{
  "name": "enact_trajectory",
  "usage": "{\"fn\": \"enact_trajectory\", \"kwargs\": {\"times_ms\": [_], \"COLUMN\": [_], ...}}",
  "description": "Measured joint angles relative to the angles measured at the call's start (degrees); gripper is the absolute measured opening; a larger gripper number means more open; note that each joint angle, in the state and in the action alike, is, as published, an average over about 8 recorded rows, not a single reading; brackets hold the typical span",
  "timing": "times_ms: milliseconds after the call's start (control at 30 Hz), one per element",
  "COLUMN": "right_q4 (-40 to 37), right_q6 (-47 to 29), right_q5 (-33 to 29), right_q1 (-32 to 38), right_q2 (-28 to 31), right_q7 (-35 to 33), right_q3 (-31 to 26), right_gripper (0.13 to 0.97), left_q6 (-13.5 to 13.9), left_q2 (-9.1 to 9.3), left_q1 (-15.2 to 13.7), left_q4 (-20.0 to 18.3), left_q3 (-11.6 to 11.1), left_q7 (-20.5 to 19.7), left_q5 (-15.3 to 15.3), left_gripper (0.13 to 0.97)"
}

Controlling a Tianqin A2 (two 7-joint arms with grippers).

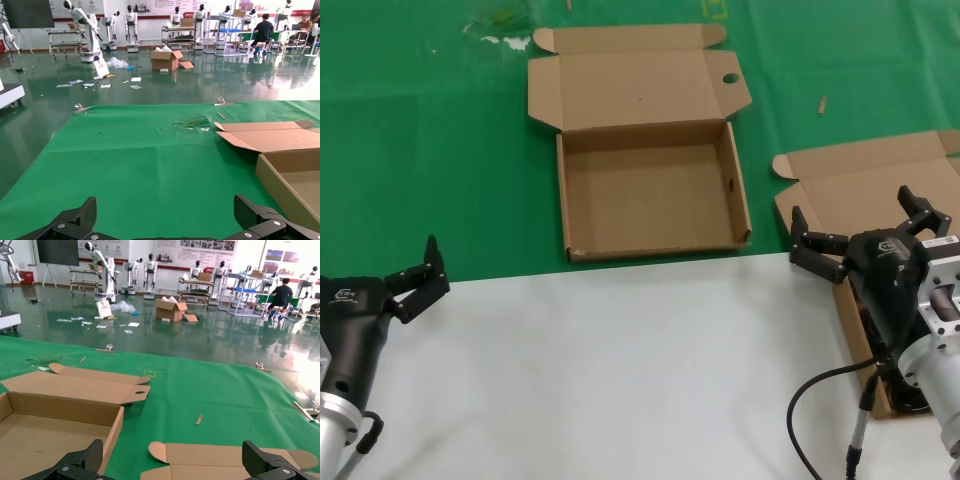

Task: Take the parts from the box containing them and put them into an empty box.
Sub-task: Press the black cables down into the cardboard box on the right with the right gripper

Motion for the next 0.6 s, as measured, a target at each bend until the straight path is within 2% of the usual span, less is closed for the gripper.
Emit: {"fn": "enact_trajectory", "kwargs": {"times_ms": [600], "right_q4": [-0.12], "right_q6": [0.22], "right_q5": [-0.65], "right_q1": [0.14], "right_q2": [0.21], "right_q7": [-0.61], "right_q3": [-0.01], "right_gripper": [0.966], "left_q6": [0.0], "left_q2": [0.0], "left_q1": [0.0], "left_q4": [0.0], "left_q3": [0.0], "left_q7": [0.0], "left_q5": [0.0], "left_gripper": [0.966]}}
